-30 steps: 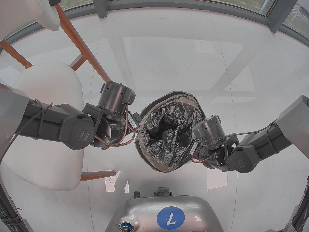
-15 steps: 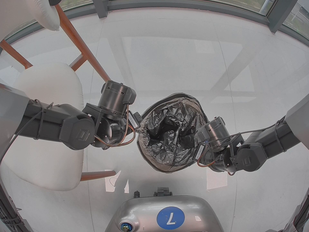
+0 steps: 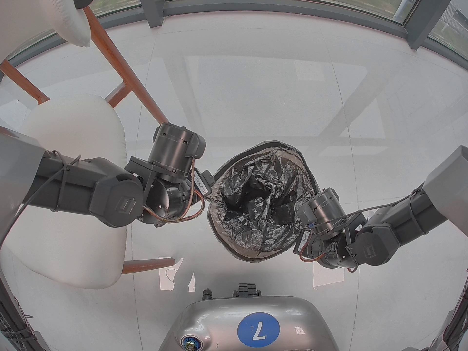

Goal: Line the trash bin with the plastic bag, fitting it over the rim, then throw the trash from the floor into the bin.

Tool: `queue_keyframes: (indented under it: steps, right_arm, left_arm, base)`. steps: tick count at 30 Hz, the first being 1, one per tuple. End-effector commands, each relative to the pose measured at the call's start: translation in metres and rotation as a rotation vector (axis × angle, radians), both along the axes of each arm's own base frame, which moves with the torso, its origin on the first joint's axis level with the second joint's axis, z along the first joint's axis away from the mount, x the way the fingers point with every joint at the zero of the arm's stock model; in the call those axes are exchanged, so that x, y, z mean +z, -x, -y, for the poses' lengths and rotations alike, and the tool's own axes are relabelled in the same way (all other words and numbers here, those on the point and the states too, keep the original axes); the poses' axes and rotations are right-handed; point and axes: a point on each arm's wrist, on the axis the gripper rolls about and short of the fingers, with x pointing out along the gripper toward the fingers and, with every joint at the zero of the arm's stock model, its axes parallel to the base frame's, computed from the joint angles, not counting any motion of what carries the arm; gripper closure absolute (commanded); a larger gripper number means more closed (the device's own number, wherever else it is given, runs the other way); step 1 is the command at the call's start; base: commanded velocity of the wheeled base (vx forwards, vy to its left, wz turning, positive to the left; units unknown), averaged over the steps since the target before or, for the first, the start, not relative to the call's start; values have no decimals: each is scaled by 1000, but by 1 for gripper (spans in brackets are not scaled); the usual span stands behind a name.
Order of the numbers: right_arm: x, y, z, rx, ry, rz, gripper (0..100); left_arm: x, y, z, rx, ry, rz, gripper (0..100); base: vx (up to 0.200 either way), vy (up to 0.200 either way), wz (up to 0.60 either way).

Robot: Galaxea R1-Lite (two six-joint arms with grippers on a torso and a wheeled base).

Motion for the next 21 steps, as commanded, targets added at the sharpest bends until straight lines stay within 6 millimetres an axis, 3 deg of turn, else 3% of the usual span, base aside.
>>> queue_keyframes:
  steps: [1, 7, 11, 12, 13, 15, 21]
  right_arm:
    - [20, 3, 5, 5, -26, 43, 100]
    - [60, 10, 23, -3, -42, 92, 100]
    - [89, 21, 60, -50, -27, 124, 100]
    - [89, 21, 60, -50, -27, 124, 100]
    - [101, 35, 81, -82, -22, 125, 100]
    - [107, 55, 96, -95, -16, 113, 100]
    - [105, 98, 120, -95, -2, 102, 100]
  left_arm:
    - [0, 0, 0, 2, 2, 0, 0]
    - [1, 0, 0, 3, 6, 1, 0]
    - [0, 5, -2, 3, 5, -5, 0]
    - [0, 5, -2, 3, 5, -5, 0]
    - [6, 14, -8, 1, 9, 1, 0]
    - [8, 25, -15, 1, 7, -5, 0]
    - [22, 57, -36, -3, 16, 12, 0]
  base:
    - [0, 0, 0]
    - [0, 0, 0]
    - [0, 0, 0]
    - [0, 0, 0]
    - [0, 0, 0]
    - [0, 0, 0]
    - [0, 0, 0]
